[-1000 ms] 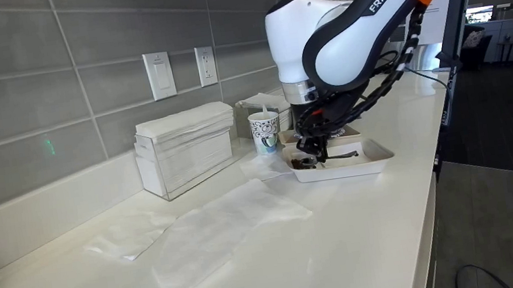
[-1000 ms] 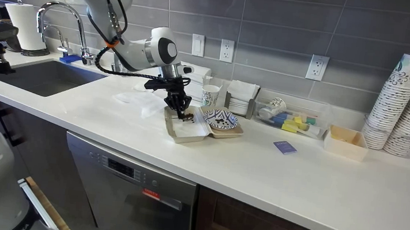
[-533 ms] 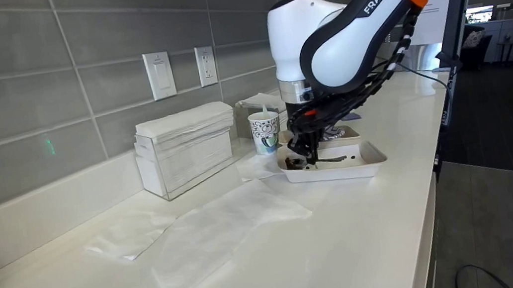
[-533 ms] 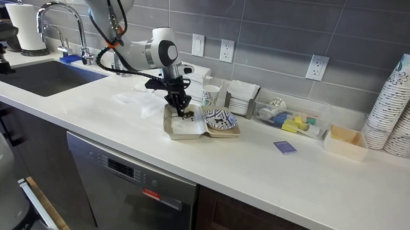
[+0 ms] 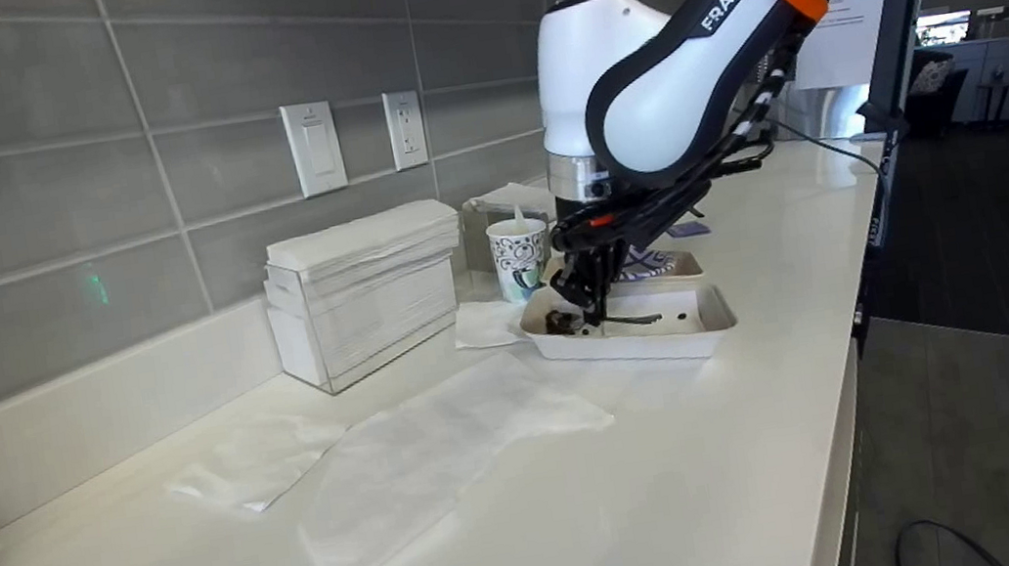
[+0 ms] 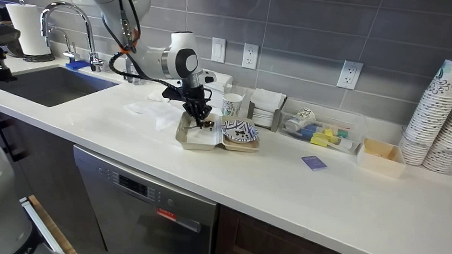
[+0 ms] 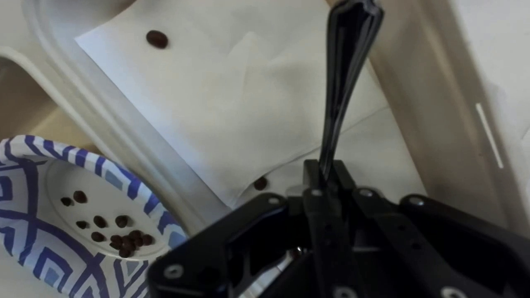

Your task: Pick up the spoon and scoop up the beans and put them into the striped white bowl then place the spoon back down

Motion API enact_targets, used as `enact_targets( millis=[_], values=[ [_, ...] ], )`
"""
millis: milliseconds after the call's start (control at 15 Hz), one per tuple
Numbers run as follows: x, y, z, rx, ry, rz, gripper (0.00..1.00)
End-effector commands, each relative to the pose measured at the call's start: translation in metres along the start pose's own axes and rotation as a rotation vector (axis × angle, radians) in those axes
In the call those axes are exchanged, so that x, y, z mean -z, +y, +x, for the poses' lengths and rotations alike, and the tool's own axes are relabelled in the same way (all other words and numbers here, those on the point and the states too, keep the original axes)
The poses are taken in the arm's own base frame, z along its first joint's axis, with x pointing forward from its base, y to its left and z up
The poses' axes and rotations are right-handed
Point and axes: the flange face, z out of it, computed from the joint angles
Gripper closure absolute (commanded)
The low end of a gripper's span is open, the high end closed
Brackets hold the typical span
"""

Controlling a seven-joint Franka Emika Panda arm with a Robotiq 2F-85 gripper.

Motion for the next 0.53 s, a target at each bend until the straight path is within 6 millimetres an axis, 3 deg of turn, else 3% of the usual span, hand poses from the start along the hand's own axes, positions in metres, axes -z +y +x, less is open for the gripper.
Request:
enact_targets(
  millis=[0, 467],
  values=[
    [-0.0066, 0.0039, -0.0013, 0.001, 0.023, 0.061, 0.98],
    [-0.0036, 0.0126, -0.006, 0.003, 0.02, 0.106, 0.98]
  ],
)
